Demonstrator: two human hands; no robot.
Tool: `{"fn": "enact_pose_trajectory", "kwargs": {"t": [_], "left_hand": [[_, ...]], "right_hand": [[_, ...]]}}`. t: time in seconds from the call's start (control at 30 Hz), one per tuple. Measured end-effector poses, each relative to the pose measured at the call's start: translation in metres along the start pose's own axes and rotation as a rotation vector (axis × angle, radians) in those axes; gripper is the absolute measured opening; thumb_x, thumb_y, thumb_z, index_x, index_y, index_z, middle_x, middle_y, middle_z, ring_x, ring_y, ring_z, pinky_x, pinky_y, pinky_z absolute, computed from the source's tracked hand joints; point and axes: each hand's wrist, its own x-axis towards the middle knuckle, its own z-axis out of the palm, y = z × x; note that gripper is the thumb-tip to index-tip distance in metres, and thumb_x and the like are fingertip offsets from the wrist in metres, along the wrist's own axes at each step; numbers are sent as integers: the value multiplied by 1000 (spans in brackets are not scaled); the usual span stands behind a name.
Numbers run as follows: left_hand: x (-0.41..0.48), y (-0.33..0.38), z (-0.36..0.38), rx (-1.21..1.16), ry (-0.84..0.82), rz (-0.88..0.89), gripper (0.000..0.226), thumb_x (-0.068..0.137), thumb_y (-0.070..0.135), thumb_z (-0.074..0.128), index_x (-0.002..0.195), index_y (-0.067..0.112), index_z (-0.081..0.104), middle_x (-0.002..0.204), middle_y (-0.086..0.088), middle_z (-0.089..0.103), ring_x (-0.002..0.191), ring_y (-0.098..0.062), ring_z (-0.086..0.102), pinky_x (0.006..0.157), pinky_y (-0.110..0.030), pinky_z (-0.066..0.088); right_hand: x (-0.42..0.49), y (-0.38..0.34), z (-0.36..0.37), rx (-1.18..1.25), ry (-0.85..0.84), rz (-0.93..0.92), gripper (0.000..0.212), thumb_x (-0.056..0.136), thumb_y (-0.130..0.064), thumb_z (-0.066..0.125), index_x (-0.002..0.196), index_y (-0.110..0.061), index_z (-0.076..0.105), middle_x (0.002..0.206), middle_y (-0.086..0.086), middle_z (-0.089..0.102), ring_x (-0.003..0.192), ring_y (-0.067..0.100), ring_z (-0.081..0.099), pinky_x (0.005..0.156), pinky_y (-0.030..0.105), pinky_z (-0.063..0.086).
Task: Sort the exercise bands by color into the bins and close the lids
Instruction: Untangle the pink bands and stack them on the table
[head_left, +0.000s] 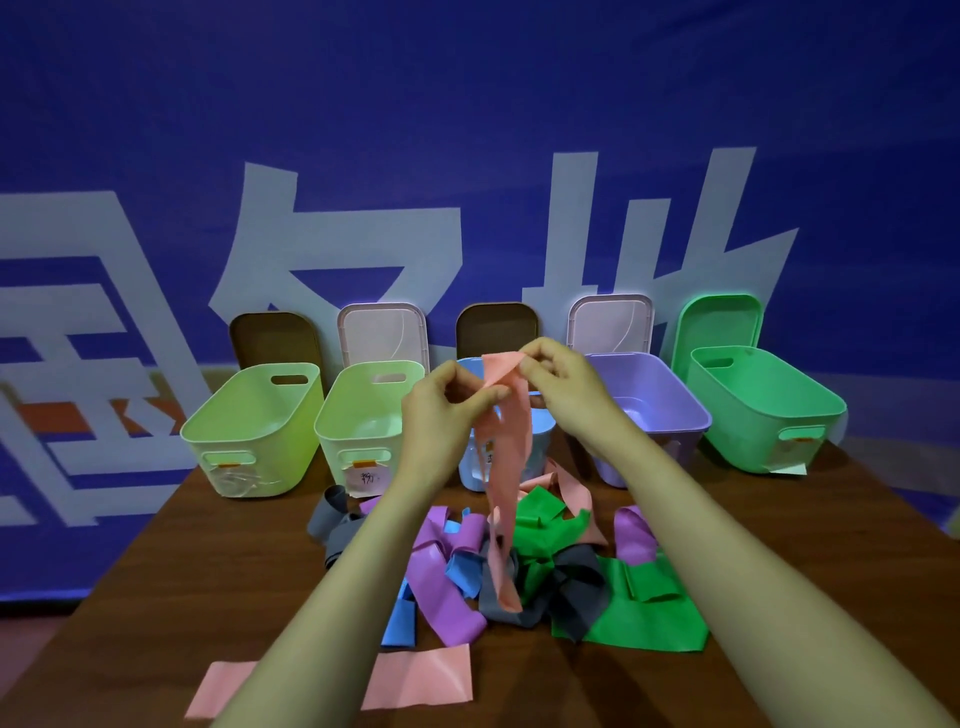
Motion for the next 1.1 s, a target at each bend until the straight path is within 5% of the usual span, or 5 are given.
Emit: {"fn": "enact_pose_trajectory", "kwargs": {"t": [0.23,0.5,0.6,0.77,1.1], "left_hand": [[-4,-18,4,73,28,-235,10,93,14,43,84,12,41,68,-4,57,58,-20,53,47,-18,36],[-10,-33,-19,-355,-331,-522,65,58,42,82,114,21,56,93,-2,65,72,-14,59,61,-26,47],[-10,-25,-18,-483,-388,-609,51,70,46,75,112,22,59,83,-1,63,60,-16,57,51,-24,48],[-6,-16,-8,-486,-141,-341,23,85,8,65,105,17,57,82,1,65,74,-11,63,60,-21,51],[-8,-7,-10,-254,-3,-69,15,78,12,74,88,17,65,81,2,67,73,-4,63,67,-21,52]], "right_hand": [[0,0,18,-28,-94,104,23,95,-15,47,74,-22,48,70,-3,47,66,11,41,64,24,36],[-6,17,-3,-428,6,-149,13,91,-11,53,89,-15,65,79,-9,47,70,5,48,67,6,36],[-8,13,-3,-346,25,-175,15,89,-8,56,90,-13,70,79,-14,53,70,2,52,69,7,38],[-7,5,-1,-310,-15,-200,16,88,-7,56,91,-13,71,89,-3,63,85,12,59,74,18,45],[-12,-12,0,-272,-92,-242,10,86,-28,66,93,-22,69,87,-7,68,79,4,60,74,15,49]]}}
